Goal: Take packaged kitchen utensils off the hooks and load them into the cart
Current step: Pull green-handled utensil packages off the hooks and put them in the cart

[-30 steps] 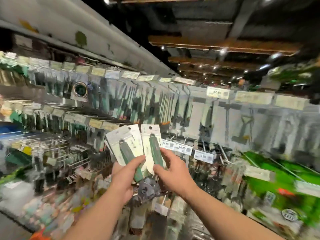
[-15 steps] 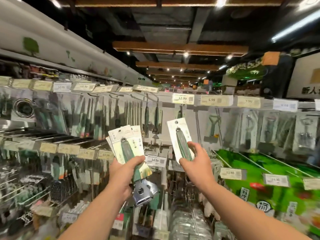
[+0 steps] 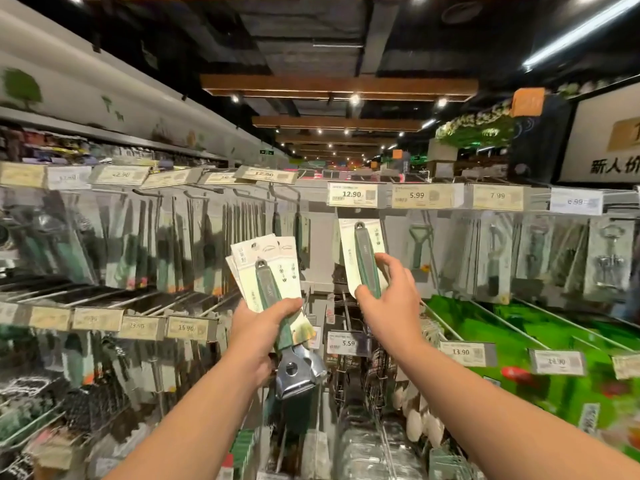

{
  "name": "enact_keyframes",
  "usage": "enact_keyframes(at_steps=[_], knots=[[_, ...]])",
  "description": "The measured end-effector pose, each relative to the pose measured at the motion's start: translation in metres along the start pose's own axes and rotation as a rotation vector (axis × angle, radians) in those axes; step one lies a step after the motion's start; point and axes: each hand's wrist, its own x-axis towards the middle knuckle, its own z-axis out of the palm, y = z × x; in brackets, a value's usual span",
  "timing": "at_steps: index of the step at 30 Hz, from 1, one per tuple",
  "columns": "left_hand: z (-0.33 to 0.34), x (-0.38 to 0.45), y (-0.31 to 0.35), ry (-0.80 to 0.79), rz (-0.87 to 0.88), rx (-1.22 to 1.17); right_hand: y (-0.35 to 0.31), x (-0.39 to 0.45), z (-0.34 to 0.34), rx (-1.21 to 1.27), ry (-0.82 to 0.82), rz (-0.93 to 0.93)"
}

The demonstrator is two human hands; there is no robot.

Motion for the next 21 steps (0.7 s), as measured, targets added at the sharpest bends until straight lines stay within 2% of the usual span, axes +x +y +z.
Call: enact_keyframes(at_steps=[15, 21], knots=[[0.039, 0.055, -0.002, -0.092, 0.013, -0.016, 0.032, 0.032, 0.029, 0.011, 0.045, -0.013], [0.047, 0.073, -0.006, -0.09, 0.013, -0.005, 0.044, 0.057, 0.041, -0.041, -0.085, 0.04]])
